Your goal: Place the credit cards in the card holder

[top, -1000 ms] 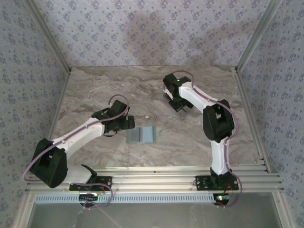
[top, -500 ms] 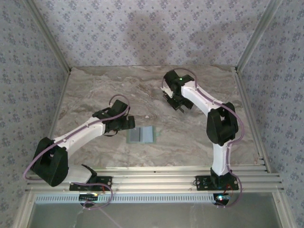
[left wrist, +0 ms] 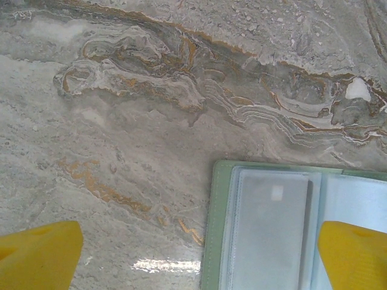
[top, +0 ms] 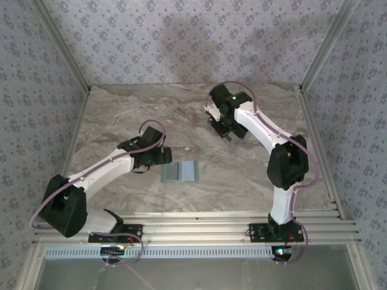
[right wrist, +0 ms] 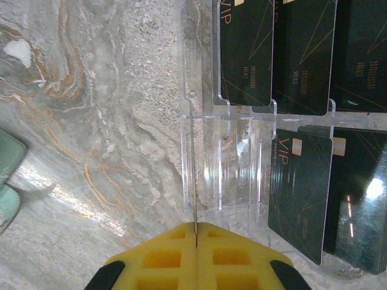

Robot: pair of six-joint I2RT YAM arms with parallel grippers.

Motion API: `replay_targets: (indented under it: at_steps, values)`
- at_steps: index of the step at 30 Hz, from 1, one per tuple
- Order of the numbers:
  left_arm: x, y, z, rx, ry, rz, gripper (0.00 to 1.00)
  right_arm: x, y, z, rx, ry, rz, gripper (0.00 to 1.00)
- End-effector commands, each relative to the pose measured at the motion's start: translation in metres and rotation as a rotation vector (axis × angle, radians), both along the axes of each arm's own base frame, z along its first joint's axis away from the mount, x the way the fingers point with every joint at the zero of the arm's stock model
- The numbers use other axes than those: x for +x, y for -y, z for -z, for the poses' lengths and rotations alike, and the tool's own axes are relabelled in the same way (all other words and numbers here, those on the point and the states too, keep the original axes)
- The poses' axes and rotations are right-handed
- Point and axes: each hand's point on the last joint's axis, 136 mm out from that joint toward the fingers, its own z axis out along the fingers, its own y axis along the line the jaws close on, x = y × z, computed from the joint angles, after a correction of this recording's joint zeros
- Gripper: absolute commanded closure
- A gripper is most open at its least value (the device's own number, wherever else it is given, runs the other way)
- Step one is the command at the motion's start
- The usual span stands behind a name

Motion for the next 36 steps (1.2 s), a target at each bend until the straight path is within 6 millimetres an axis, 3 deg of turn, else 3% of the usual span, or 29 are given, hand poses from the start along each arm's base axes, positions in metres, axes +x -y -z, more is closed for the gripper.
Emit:
replay_targets:
  at_steps: [1, 14, 25, 35, 36]
  values:
    - [0.007, -0.001, -0.007, 0.019, 0.013, 0.007, 0.0, -0.006, -0.005, -0.028, 0.064, 0.031, 0.022, 1.0]
    - [0.015, -0.007, -0.012, 0.081, 0.039, 0.025, 0.0, -0.022, -0.019, -0.062, 0.216, 0.08, 0.073, 1.0]
    - [0.015, -0.006, -0.01, 0.082, 0.044, 0.035, 0.0, -0.056, -0.041, -0.089, 0.493, 0.096, 0.171, 1.0]
    - [0.009, -0.007, -0.004, 0.09, 0.006, 0.048, 0.0, -0.077, -0.071, -0.079, 0.818, 0.065, 0.283, 1.0]
    - [0.008, -0.008, -0.002, 0.093, -0.002, 0.05, 0.0, -0.081, -0.072, -0.067, 0.839, 0.04, 0.308, 1.0]
